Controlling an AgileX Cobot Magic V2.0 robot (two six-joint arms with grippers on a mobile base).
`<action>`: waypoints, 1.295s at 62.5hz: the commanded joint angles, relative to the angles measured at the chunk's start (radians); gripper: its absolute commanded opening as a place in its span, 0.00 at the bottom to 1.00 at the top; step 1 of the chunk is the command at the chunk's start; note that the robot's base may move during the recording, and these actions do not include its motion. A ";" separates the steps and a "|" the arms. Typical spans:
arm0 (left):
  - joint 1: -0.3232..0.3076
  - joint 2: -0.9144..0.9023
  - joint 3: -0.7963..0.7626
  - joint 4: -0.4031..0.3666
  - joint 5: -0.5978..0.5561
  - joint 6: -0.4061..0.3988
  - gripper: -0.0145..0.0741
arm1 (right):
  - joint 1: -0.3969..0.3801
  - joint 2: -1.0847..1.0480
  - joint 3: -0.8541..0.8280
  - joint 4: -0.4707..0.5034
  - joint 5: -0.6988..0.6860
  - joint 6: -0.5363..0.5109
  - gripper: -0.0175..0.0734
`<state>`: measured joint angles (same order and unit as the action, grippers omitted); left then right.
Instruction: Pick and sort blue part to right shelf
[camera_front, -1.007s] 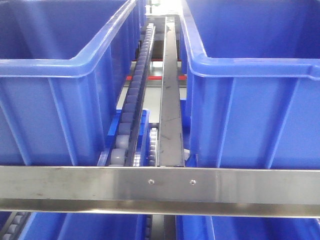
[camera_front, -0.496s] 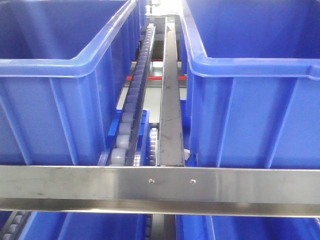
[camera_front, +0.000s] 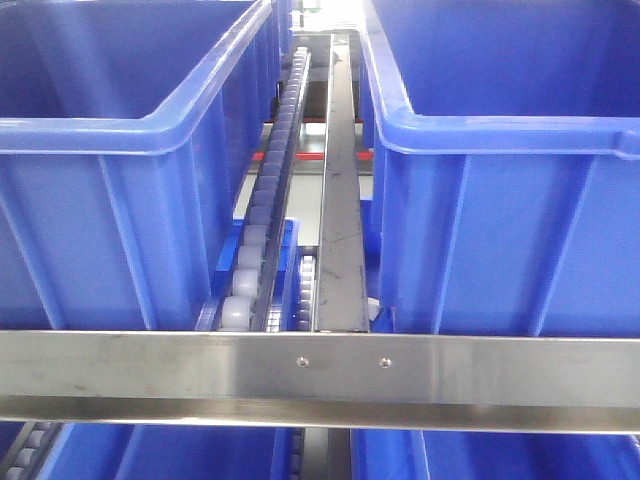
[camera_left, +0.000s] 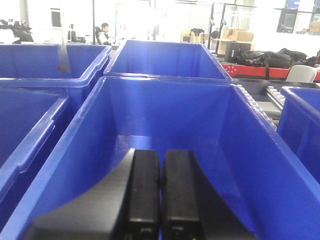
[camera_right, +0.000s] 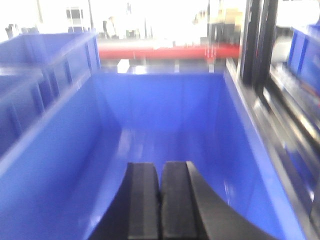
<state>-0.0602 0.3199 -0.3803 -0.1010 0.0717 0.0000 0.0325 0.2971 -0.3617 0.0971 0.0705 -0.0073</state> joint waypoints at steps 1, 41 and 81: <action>0.002 0.006 -0.028 -0.009 -0.082 -0.006 0.31 | -0.004 0.008 -0.025 -0.008 -0.090 -0.008 0.24; 0.002 0.006 -0.028 -0.009 -0.084 -0.006 0.30 | -0.086 -0.129 0.188 -0.008 -0.116 -0.008 0.24; 0.002 0.006 -0.028 -0.009 -0.084 -0.006 0.30 | -0.097 -0.329 0.370 -0.009 -0.148 -0.008 0.24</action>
<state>-0.0602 0.3184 -0.3781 -0.1010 0.0717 0.0000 -0.0603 -0.0102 0.0303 0.0955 0.0249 -0.0073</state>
